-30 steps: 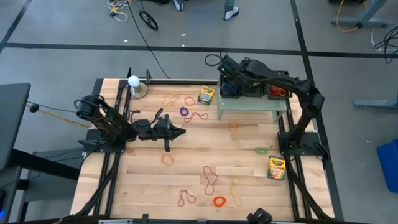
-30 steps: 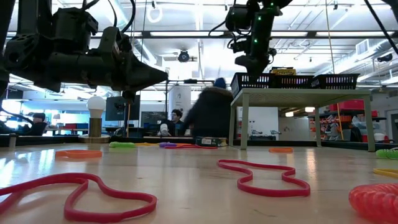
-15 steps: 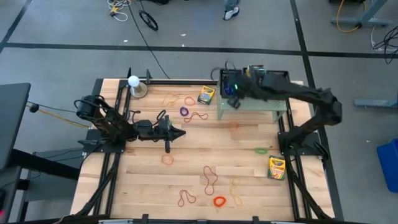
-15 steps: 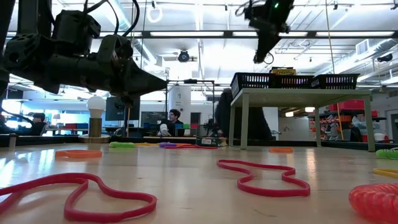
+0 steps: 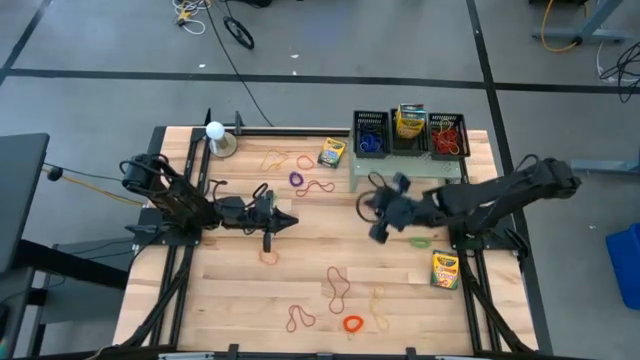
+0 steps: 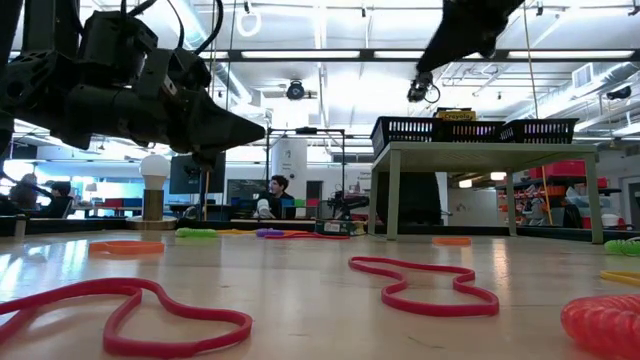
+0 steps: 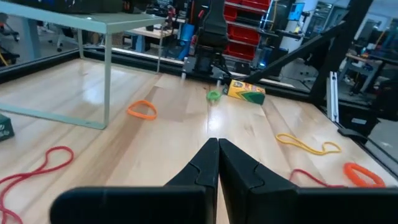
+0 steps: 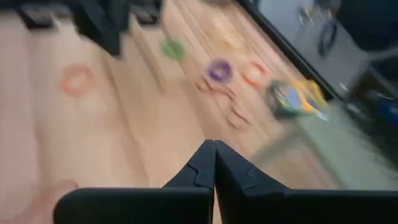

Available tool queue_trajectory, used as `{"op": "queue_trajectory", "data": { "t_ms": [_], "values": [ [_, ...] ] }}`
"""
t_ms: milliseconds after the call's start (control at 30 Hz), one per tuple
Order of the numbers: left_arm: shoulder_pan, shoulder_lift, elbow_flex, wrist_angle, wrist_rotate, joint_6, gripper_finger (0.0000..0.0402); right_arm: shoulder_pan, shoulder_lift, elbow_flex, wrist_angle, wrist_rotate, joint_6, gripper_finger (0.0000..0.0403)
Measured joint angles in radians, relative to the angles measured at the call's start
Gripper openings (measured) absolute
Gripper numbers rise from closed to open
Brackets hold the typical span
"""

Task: Pick & Place Office Desk Supplies
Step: Put the top red rubber band into the right black basket on the shelf

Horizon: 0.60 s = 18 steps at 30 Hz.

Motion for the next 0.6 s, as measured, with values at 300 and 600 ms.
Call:
{"op": "queue_trajectory", "data": {
  "t_ms": [300,600],
  "values": [
    [0.027,0.0,0.037,-0.032,-0.036,0.055,0.0016,0.098,0.068,-0.389,0.866,0.009,-0.074,0.0014],
    [0.026,0.0,0.15,-0.223,0.014,0.01,0.0016,0.148,0.071,-0.481,0.89,0.011,-0.035,0.0004]
  ]
}}
